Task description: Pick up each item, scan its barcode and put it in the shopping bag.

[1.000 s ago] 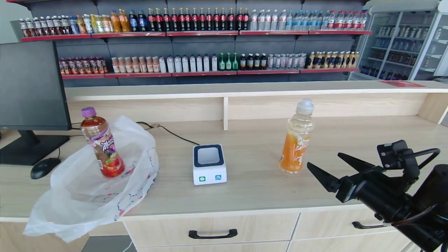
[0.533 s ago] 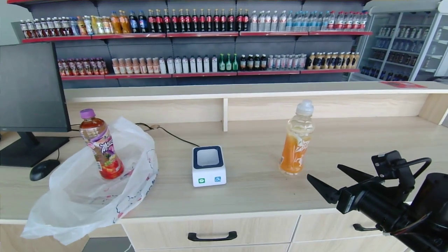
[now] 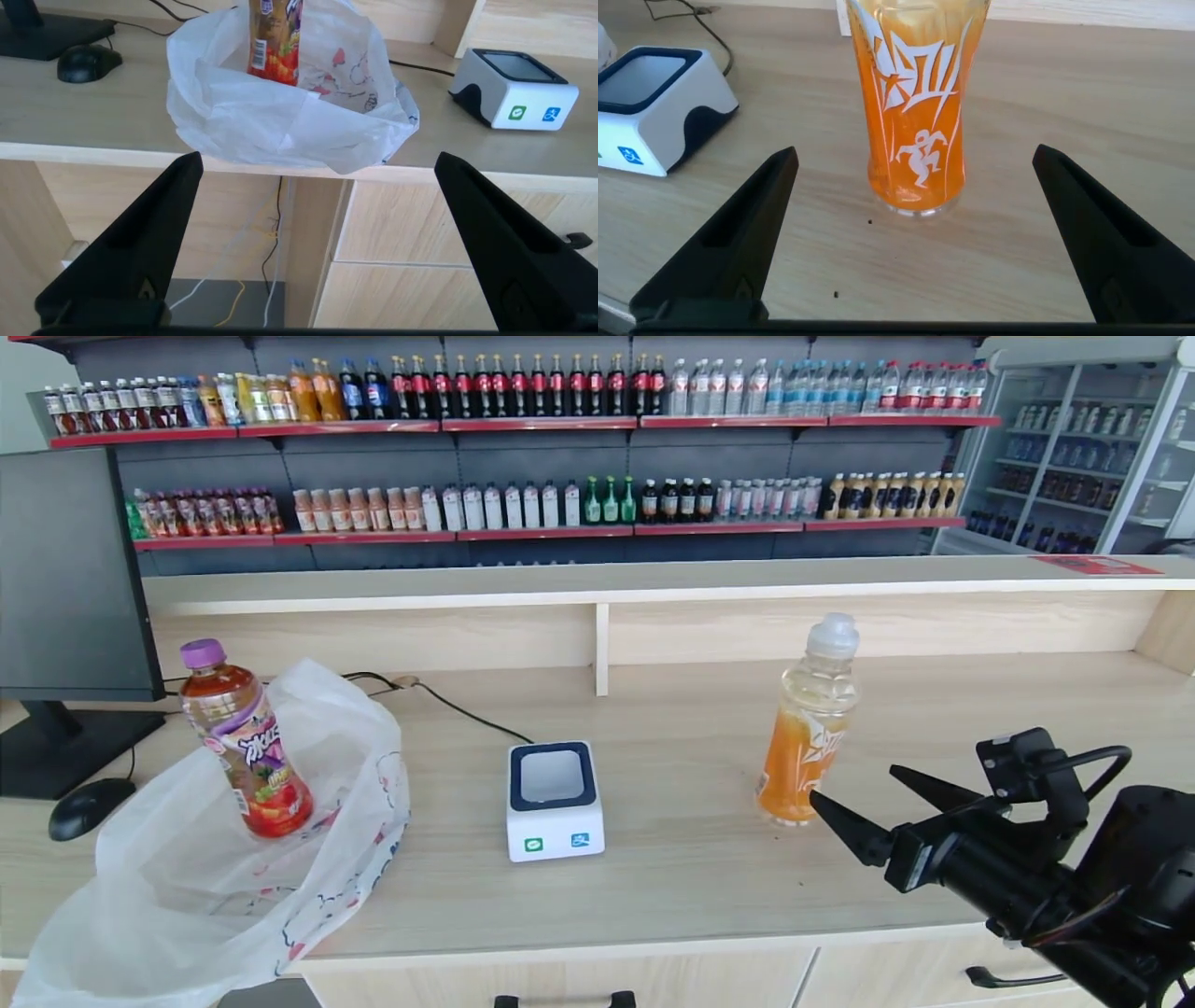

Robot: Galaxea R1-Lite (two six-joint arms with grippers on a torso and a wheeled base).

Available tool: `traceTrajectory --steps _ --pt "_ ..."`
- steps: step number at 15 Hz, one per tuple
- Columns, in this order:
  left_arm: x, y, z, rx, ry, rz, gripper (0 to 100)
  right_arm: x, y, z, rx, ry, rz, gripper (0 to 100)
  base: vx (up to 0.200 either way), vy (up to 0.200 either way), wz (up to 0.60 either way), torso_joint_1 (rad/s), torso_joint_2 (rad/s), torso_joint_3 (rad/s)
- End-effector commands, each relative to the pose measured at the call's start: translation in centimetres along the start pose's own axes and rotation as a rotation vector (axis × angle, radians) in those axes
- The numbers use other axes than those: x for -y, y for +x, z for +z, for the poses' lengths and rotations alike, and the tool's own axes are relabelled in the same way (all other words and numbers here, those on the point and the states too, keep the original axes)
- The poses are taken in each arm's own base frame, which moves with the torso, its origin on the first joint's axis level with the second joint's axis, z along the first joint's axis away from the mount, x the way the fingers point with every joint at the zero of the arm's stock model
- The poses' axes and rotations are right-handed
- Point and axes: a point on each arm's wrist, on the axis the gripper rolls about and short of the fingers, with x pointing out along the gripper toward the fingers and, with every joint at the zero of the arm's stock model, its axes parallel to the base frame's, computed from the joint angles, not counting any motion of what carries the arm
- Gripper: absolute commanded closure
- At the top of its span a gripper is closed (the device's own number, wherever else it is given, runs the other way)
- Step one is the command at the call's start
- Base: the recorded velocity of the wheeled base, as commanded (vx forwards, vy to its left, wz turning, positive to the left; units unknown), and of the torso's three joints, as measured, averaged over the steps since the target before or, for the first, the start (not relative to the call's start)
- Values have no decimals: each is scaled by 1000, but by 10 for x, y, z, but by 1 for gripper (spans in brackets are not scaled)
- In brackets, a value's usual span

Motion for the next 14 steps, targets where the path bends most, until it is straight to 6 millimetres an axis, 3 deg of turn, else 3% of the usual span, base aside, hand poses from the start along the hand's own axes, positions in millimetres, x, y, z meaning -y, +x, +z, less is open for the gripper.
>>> traceTrajectory --steps 1,14 --pt "0 0 0 1 0 0 0 1 12 -4 -12 1 1 0 0 0 0 0 0 0" --pt "0 0 0 1 0 0 0 -4 58 -13 3 -22 27 0 0 0 0 0 0 0"
